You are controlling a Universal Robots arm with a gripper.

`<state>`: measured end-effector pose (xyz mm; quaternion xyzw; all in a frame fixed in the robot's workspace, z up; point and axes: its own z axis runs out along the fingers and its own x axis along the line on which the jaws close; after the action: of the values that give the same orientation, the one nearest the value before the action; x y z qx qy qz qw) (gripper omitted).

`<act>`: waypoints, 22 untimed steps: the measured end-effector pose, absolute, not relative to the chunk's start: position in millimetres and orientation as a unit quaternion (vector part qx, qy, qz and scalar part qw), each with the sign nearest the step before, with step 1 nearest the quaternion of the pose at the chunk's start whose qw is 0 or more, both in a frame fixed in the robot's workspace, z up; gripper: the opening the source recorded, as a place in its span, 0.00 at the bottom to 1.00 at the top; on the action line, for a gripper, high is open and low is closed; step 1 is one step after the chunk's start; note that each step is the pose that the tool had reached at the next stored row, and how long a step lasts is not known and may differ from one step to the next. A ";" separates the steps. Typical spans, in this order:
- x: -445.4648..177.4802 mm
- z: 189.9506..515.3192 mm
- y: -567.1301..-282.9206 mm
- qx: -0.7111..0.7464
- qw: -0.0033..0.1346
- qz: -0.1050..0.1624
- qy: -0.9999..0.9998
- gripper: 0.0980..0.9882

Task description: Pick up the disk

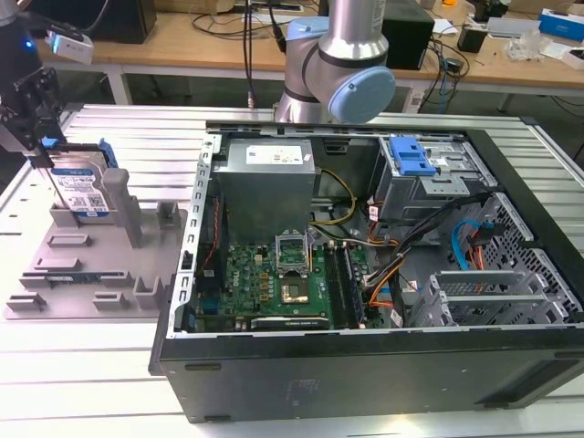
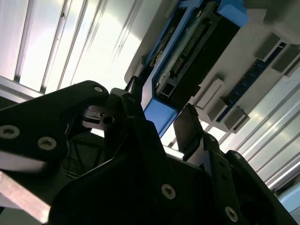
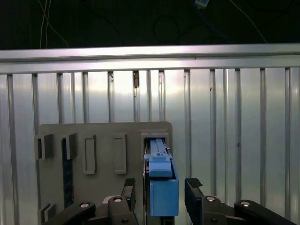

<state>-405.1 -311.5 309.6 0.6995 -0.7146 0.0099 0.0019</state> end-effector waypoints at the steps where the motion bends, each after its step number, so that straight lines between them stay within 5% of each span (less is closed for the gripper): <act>1: -405.1 309.0 -311.5 0.699 0.002 0.010 -0.715 0.50; 4: -405.1 306.4 -311.5 0.699 0.002 0.010 -0.715 0.48; 5: -405.1 305.9 -311.5 0.699 0.002 0.010 -0.715 0.40; 22: -405.2 297.3 -311.5 0.699 0.002 0.010 -0.715 0.40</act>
<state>-405.2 -311.5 297.3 0.6995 -0.7146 0.0099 0.0019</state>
